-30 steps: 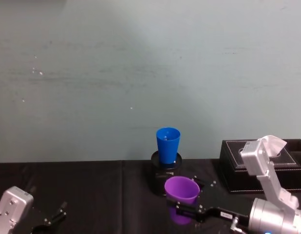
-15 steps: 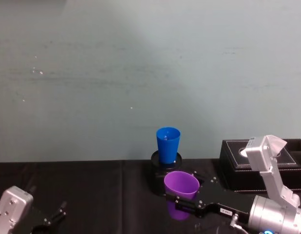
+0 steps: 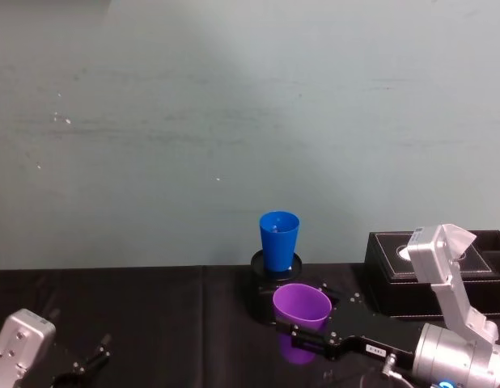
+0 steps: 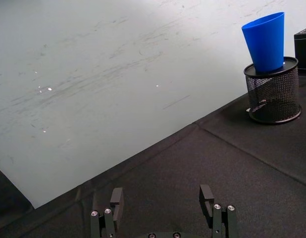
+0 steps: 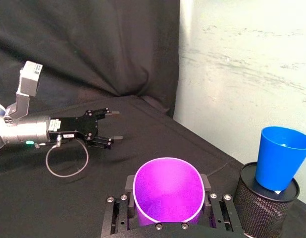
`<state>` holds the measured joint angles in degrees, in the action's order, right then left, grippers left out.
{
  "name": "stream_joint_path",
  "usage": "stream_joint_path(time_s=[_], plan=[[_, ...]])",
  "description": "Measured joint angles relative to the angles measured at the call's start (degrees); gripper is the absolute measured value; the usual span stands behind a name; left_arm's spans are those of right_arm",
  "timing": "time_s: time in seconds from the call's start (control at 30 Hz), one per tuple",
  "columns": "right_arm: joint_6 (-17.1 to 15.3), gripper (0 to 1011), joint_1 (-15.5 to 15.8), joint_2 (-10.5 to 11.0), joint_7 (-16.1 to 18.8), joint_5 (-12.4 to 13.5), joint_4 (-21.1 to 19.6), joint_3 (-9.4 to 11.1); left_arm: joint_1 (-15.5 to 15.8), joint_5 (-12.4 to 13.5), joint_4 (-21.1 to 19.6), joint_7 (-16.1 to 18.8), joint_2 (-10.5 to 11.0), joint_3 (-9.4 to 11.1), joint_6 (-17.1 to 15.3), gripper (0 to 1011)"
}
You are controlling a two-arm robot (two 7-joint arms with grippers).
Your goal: Pick up one cup with a gripper and tap it against the other cup.
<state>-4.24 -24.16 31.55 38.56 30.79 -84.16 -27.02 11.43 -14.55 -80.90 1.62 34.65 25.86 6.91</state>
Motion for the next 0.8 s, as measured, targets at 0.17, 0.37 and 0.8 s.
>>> stream_joint_path(time_s=[0.17, 0.37, 0.8], plan=[[-0.01, 735, -0.02, -0.02, 0.04, -0.04, 0.03, 0.00, 0.00, 0.00, 0.00, 0.00, 0.00, 0.00, 0.00, 1000], [-0.04, 735, -0.06, -0.05, 0.07, -0.08, 0.07, 0.00, 0.00, 0.00, 0.00, 0.00, 0.00, 0.00, 0.00, 1000], [-0.09, 735, -0.08, -0.05, 0.12, -0.13, 0.09, 0.00, 0.00, 0.00, 0.00, 0.00, 0.00, 0.00, 0.00, 1000]])
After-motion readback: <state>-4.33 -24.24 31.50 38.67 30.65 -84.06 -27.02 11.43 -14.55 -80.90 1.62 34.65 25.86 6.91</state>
